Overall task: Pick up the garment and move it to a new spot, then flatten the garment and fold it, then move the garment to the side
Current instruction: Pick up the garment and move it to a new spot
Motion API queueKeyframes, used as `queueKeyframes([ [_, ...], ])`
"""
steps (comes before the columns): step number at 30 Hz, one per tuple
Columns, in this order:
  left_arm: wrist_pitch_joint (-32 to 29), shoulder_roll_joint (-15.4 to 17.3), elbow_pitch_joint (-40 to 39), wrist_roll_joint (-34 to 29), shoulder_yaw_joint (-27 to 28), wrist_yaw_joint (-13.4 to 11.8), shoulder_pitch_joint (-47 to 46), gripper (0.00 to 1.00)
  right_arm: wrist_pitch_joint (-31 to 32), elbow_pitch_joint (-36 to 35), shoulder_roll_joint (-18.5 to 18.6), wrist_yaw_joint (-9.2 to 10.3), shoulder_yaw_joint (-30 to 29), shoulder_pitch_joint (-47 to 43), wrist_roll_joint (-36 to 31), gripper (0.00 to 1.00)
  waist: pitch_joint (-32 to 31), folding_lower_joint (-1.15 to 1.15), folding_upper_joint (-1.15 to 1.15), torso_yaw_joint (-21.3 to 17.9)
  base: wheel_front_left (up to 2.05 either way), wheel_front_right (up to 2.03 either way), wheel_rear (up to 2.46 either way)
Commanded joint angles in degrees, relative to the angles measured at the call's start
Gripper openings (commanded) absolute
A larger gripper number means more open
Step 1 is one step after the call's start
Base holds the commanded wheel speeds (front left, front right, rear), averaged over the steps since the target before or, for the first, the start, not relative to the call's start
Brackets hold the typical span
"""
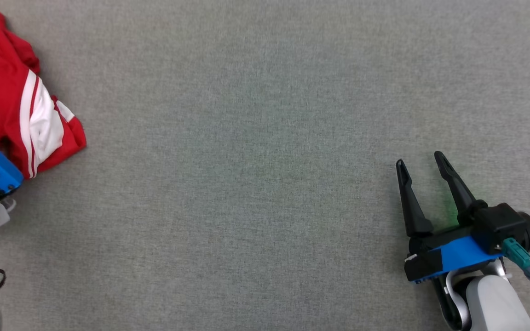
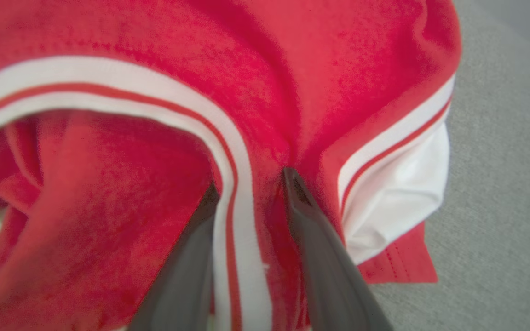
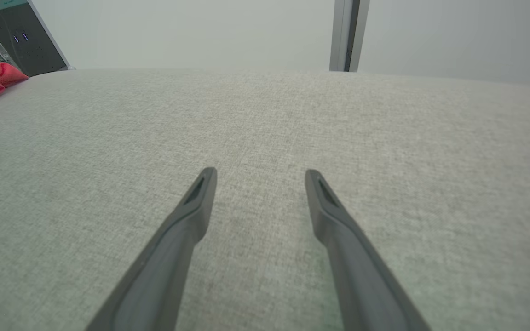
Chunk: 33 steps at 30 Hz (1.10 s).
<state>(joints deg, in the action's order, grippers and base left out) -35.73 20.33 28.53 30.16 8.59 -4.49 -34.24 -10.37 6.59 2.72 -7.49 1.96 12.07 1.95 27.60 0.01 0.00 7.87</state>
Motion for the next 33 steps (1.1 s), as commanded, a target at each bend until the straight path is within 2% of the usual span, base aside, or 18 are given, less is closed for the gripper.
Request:
queueKeyframes([
  [1, 0.4, 1.3, -1.2, -0.5, 0.0, 0.5, 0.4, 0.00, -0.6, 0.7, 0.3, -0.01, -0.1, -0.4, 0.7, 1.00, -1.7, -0.01, 0.00, -0.9, 0.00, 0.00, 0.00],
  [10, 0.7, 6.1, -9.3, -3.4, -3.8, 5.3, -4.2, 0.00, -3.1, 5.7, 0.3, -0.01, 0.5, -3.3, 5.5, 1.00, -15.2, -0.01, 0.00, -1.1, 0.00, 0.00, 0.00],
  [17, -2.0, 5.7, -16.7, -4.8, -9.9, 8.5, -12.6, 0.00, -4.3, 8.6, 0.3, -0.01, 1.4, -6.3, 8.9, 1.00, -24.9, -0.01, 0.00, -2.9, 0.00, 0.00, 0.00],
  [21, -3.0, 4.4, -19.5, -3.8, -12.7, 9.7, -17.4, 0.00, -4.6, 9.4, 0.3, -0.01, 1.7, -7.8, 10.0, 1.00, -27.7, -0.01, 0.00, -5.2, 0.00, 0.00, 0.00],
  [26, -2.5, 0.5, -21.9, -1.1, -15.0, 10.4, -21.5, 0.00, -4.7, 9.7, 0.3, -0.01, 1.6, -8.9, 10.5, 1.00, -28.8, -0.01, 0.00, -8.3, 0.00, 0.00, 0.00],
  [28, -2.8, -1.4, -22.6, 0.3, -16.1, 10.6, -22.1, 0.00, -4.7, 9.6, 0.3, -0.01, 1.5, -8.9, 10.4, 1.00, -28.9, -0.01, 0.00, -9.6, 0.00, 0.00, 0.00],
  [33, -2.8, -3.8, -24.9, 1.8, -18.8, 11.0, -21.1, 0.00, -4.8, 9.1, 0.3, -0.01, 1.0, -8.7, 10.1, 1.00, -28.3, -0.01, 0.00, -12.2, 0.00, 0.00, 0.00],
])
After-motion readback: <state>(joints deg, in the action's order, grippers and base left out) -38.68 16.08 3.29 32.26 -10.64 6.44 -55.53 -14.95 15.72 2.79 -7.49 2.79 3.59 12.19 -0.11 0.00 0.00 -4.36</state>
